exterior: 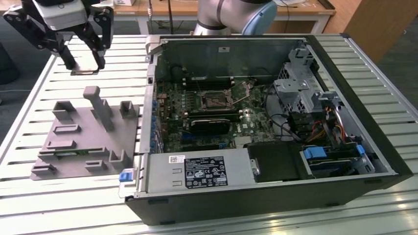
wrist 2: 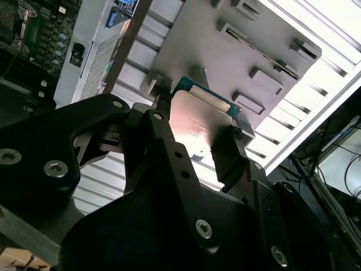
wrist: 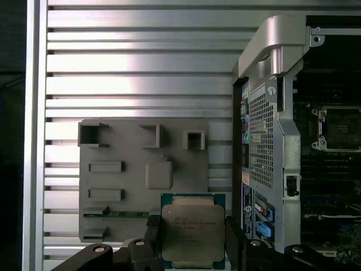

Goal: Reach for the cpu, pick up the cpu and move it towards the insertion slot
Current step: 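Pick up the cpu and move it towards the insertion slot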

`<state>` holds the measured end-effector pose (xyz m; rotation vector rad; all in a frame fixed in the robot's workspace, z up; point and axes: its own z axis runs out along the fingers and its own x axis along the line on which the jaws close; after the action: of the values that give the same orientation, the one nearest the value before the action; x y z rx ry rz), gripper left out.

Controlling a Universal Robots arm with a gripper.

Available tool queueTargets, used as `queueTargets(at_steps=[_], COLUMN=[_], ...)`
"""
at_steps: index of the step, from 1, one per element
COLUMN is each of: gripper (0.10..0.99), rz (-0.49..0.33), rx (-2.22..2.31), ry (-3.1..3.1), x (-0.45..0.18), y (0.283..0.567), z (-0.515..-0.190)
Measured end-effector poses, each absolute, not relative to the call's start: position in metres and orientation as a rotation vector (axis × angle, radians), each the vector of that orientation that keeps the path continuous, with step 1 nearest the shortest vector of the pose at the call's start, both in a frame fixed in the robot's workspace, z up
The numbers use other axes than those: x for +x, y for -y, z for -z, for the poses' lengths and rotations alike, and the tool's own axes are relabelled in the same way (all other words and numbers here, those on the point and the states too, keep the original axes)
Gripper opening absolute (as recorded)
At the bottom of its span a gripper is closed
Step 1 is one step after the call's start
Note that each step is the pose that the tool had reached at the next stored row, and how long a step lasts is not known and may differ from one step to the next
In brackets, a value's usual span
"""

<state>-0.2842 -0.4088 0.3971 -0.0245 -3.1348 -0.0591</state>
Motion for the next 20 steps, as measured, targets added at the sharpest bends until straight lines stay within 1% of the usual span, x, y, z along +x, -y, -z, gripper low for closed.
queueTargets(at_steps=[20], gripper=[0.541], rz=[0.059], rx=[-0.025], ry=[3.135], x=[-0.254], y=[0.409], z=[-0.397])
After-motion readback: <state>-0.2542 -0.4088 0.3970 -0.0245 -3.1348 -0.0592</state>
